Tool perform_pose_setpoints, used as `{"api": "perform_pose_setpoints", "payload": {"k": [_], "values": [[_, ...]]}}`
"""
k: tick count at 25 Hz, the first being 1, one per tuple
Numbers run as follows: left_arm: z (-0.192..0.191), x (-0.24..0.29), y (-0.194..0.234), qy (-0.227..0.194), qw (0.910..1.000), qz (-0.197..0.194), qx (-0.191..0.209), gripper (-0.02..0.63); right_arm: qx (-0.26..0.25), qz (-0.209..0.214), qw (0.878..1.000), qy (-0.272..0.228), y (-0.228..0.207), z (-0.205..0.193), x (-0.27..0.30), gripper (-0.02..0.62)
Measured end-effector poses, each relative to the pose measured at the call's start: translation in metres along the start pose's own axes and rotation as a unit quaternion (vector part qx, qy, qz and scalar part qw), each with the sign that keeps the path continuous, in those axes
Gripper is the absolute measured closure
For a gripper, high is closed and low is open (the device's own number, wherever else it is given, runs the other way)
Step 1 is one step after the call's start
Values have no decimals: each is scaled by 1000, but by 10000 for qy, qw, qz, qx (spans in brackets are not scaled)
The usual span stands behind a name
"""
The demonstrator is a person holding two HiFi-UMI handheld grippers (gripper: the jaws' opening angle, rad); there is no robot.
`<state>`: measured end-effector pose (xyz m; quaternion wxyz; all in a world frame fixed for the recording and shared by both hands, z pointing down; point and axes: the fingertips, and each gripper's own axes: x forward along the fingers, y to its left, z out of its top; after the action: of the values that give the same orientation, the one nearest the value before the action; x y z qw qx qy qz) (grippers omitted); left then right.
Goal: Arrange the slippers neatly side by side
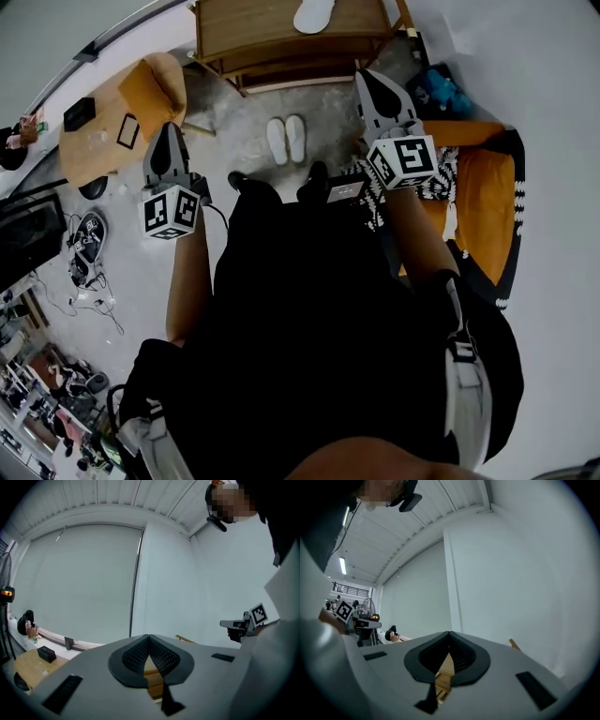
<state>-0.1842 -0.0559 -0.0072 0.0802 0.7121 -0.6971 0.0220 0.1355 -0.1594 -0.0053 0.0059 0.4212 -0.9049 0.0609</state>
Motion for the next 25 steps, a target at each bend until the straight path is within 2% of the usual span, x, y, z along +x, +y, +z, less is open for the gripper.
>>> {"api": "perform_pose_setpoints", "payload": {"k": [4,8,13,16,18,21,23,25], "values": [[0,-15,-2,66,9998,-196,2,591,73,464,9988,121,35,-11,5,564],[11,-31,-3,-164,9983,-533,173,591,-85,335,9993,136,68,-5,-8,563],[16,-81,-9,-522,9903,-1269,-218,591,-14,228,9997,111,121,-1,-51,563],[12,-131,-6,-589,9871,-1475,-182,591,-24,291,9994,210,170,-13,-80,563],[7,-160,8,-603,9863,-1461,-469,591,-94,355,9989,278,202,-21,-91,563],[-3,-201,28,-634,9769,-1515,-1371,591,-21,421,9984,373,241,-34,-110,563],[-11,-226,33,-637,9749,-1529,-1485,591,-6,397,9983,428,261,-44,-127,563],[-23,-249,33,-562,9768,-1556,-1357,591,-28,269,9987,438,276,-51,-148,563]]}}
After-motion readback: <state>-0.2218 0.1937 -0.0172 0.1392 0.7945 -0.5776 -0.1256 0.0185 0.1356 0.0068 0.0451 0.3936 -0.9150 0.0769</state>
